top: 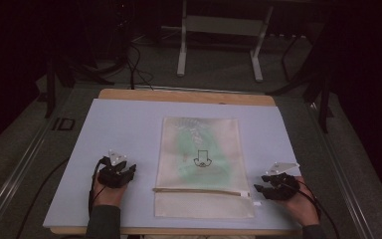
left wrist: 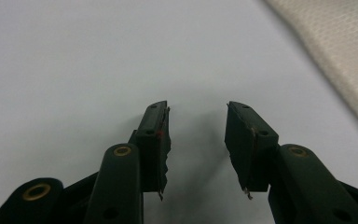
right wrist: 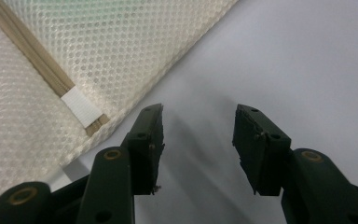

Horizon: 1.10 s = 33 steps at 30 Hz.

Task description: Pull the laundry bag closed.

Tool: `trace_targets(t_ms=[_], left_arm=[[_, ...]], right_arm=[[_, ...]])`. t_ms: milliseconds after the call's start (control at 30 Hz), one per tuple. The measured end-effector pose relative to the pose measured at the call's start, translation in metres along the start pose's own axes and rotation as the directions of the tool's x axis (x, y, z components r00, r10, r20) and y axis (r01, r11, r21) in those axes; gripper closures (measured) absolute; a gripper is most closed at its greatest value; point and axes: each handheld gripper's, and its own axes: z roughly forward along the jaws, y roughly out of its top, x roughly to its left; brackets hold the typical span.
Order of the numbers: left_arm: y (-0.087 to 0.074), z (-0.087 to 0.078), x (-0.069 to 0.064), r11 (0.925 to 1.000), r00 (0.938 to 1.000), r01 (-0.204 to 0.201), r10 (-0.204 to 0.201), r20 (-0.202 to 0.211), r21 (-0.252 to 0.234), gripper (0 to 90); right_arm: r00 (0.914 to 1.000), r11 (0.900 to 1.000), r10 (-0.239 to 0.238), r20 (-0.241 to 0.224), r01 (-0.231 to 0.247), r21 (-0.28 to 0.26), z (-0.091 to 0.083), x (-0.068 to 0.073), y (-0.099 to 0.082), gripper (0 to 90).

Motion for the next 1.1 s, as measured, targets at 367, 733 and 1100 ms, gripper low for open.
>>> trace_targets(t_ms=[367,733,1100], left_arm=[[0.001,-0.002,-0.004,0.9995,0.9979,-0.027,0.028,0.059,-0.017,63.1],[0.001,-0.002,-0.005,0.9994,0.9961,-0.026,0.028,0.084,-0.024,64.0],[0.002,-0.002,-0.007,0.999,0.995,-0.033,0.035,0.093,-0.03,64.0]], right_arm=[[0.9989,0.998,-0.028,-0.037,0.03,0.056,-0.001,0.005,0.003,56.1],[0.9927,0.989,-0.101,-0.066,0.107,0.102,-0.006,0.015,0.012,57.3],[0.9811,0.9758,-0.176,-0.08,0.185,0.117,-0.006,0.028,0.03,58.3]])
